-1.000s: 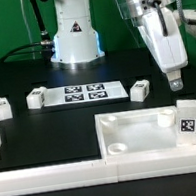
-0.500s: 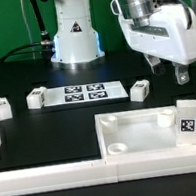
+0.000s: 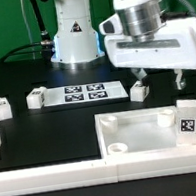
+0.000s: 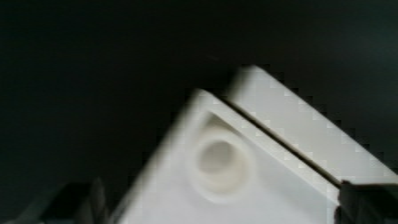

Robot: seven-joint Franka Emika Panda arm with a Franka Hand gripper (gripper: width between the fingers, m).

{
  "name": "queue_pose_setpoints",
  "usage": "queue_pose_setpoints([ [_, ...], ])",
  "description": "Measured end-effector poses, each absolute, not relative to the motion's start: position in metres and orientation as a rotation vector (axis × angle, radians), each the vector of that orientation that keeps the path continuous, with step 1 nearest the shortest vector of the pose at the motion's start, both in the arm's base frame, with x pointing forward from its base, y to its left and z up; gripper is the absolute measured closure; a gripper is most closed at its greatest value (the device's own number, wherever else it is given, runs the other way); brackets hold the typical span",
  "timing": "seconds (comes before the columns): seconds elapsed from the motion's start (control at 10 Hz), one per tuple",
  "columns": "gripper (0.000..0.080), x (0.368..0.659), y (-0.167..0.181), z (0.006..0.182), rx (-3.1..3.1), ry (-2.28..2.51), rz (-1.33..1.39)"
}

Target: Assemble square table

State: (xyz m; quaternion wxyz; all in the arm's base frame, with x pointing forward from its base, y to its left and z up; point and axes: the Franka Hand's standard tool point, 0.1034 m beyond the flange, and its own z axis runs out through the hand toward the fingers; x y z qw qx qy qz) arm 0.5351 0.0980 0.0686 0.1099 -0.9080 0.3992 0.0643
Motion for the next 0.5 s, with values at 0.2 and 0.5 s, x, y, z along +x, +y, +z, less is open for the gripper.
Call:
queue_pose_setpoints([
  [0.2, 0.015, 0.5307, 0.0962, 0.0653, -2.762, 0.969, 0.178],
  [0.5, 0.015, 0.528, 0.0935, 0.0643, -2.766, 0.945, 0.211],
])
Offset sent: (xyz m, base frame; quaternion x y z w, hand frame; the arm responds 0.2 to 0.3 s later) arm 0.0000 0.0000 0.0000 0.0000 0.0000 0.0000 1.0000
